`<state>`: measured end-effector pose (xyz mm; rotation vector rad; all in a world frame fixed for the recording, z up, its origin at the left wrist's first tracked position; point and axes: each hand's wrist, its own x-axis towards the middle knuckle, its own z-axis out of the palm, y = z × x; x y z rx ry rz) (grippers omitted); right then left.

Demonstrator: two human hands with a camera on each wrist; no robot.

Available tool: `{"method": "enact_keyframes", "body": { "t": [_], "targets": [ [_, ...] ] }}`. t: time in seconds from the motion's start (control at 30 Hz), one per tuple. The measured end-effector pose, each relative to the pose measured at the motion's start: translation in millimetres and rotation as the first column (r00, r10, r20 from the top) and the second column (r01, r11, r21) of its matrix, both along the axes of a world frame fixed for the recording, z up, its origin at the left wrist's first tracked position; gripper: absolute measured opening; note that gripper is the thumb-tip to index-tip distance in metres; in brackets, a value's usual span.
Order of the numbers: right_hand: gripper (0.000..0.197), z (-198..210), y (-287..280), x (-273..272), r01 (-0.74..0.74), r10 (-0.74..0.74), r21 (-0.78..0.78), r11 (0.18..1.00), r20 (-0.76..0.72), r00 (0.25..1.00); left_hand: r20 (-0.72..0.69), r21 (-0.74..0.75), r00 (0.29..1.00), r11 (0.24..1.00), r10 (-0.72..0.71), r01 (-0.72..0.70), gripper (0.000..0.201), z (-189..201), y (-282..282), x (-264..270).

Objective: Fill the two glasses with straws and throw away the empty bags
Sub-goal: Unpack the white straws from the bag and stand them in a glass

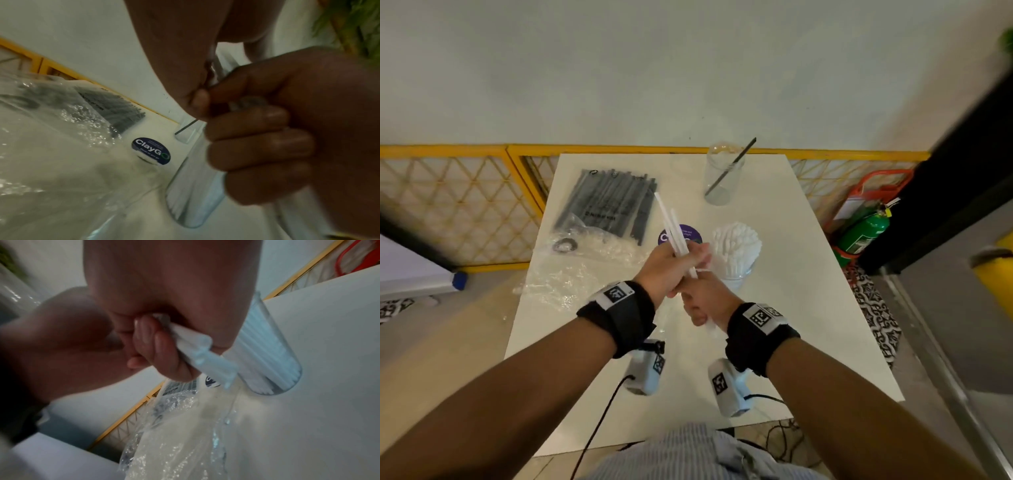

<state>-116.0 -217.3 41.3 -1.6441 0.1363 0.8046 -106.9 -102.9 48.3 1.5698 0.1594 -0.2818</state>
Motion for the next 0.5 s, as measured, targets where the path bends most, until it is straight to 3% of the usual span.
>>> {"method": "enact_keyframes", "body": {
  "t": [0.07,0.17,0.23,0.3,0.4,0.5],
  "targets": [
    [0.018,-2.2,5.4,3.4,-0.005,0.007,-0.048,0.999,0.043,0.999,0.023,-0.010,0.997,0.997,0.075,-0.075,0.018,4.8,-3.3,4.3],
    [0.016,-13.7,1.4,10.4,-0.137,0.181,-0.270,0.953,0.145,0.973,0.097,-0.165,0.983,0.976,0.159,-0.141,0.015,15.6,3.7,11.6],
    [0.035,-18.2,-3.6,9.4,-0.162,0.214,-0.347,0.924,0.117,0.970,0.155,-0.204,0.968,0.965,0.199,-0.166,0.020,22.6,15.6,16.7],
    [0.046,-19.0,-8.4,8.4,-0.113,0.123,-0.213,0.970,0.033,0.992,0.205,-0.204,0.953,0.962,0.221,-0.180,0.021,26.5,26.2,19.6],
    [0.026,-6.7,-7.0,1.6,-0.009,0.023,0.127,0.992,-0.108,0.994,0.243,-0.218,0.943,0.960,0.229,-0.177,0.018,24.6,30.5,18.3],
    [0.028,-10.7,0.5,2.4,-0.020,0.021,0.082,0.996,-0.010,1.000,0.267,-0.200,0.940,0.966,0.213,-0.162,0.017,21.2,25.1,13.4]
  ]
}}
